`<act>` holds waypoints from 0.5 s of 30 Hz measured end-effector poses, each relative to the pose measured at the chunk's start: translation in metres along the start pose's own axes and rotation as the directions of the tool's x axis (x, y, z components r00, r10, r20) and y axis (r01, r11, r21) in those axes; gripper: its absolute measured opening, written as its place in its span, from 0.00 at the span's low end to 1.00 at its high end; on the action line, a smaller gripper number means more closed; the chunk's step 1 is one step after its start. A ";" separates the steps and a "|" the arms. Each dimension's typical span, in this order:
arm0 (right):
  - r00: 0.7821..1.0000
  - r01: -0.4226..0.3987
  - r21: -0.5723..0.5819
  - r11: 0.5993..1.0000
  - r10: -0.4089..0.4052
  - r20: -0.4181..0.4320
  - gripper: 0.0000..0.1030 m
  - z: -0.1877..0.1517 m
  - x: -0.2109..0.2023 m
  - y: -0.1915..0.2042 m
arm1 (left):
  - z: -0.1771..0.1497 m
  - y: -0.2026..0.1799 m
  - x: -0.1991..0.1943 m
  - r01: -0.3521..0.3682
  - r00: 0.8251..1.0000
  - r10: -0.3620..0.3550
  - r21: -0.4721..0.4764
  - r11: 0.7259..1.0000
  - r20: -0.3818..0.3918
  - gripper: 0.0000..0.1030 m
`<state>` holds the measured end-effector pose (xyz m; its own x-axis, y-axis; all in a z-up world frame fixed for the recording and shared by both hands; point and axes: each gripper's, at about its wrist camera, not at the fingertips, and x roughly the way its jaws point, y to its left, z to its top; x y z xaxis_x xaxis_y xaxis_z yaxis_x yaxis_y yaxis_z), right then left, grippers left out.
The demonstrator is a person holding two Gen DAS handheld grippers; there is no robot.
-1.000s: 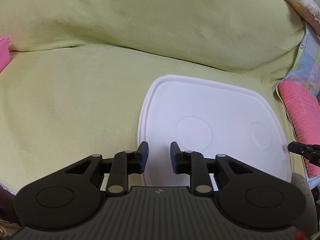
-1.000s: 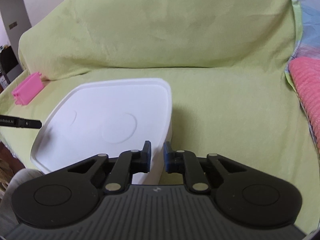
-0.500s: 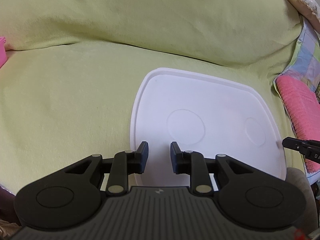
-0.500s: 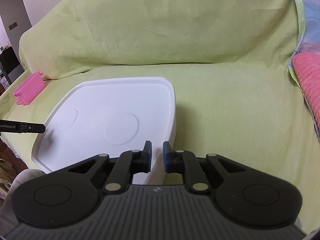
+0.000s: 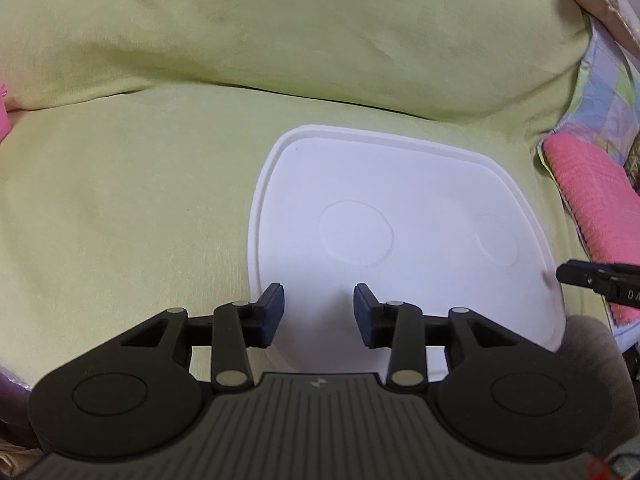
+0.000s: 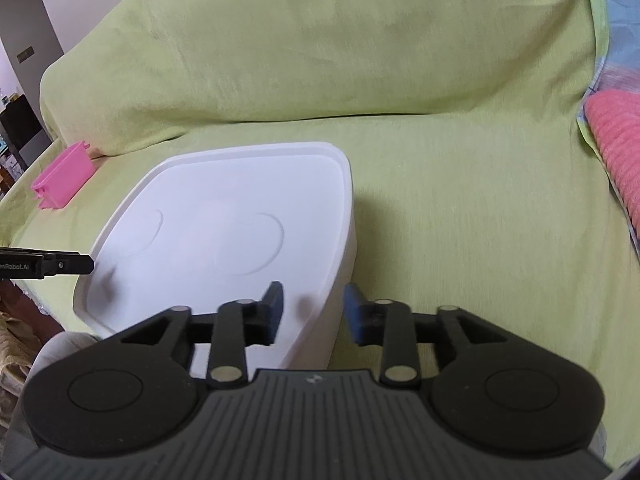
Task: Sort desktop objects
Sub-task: 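Open both grippers to release the lid on the bin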
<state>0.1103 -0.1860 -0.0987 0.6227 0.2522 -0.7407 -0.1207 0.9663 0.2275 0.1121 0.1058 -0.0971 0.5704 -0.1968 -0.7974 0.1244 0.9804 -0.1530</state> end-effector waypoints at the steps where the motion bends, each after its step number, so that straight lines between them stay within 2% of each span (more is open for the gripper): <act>1: 1.000 0.000 -0.001 1.000 0.000 -0.004 0.33 0.000 -0.001 0.001 | -0.001 -0.001 -0.002 0.000 1.000 0.000 0.001 1.000 -0.004 0.45; 4: 1.000 -0.012 0.009 1.000 0.012 -0.017 0.47 -0.002 -0.006 0.003 | -0.004 -0.003 -0.009 -0.013 1.000 0.013 0.004 1.000 -0.012 0.57; 6: 0.999 -0.023 0.015 1.000 0.023 -0.024 0.68 -0.003 -0.008 0.005 | -0.005 -0.007 -0.013 -0.027 1.000 0.027 0.015 1.000 -0.014 0.64; 8: 0.999 -0.031 0.010 0.999 0.031 -0.025 0.74 -0.005 -0.012 0.009 | -0.008 -0.013 -0.016 -0.046 0.999 0.046 0.024 0.999 -0.014 0.73; 9: 0.999 -0.033 0.007 0.999 0.033 -0.027 0.83 -0.005 -0.014 0.011 | -0.008 -0.016 -0.018 -0.057 0.998 0.057 0.029 0.998 -0.013 0.75; 11: 0.999 -0.035 0.006 0.999 0.035 -0.027 0.93 -0.007 -0.018 0.014 | -0.009 -0.022 -0.022 -0.078 0.997 0.079 0.036 0.996 -0.014 0.79; 15: 0.998 -0.049 0.006 0.999 0.049 -0.032 0.99 -0.012 -0.027 0.021 | -0.012 -0.036 -0.030 -0.114 0.993 0.114 0.050 0.992 -0.011 0.83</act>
<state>0.0821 -0.1721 -0.0818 0.5913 0.3008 -0.7483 -0.1464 0.9525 0.2672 0.0808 0.0766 -0.0748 0.5722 -0.0833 -0.8159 0.0996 0.9945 -0.0317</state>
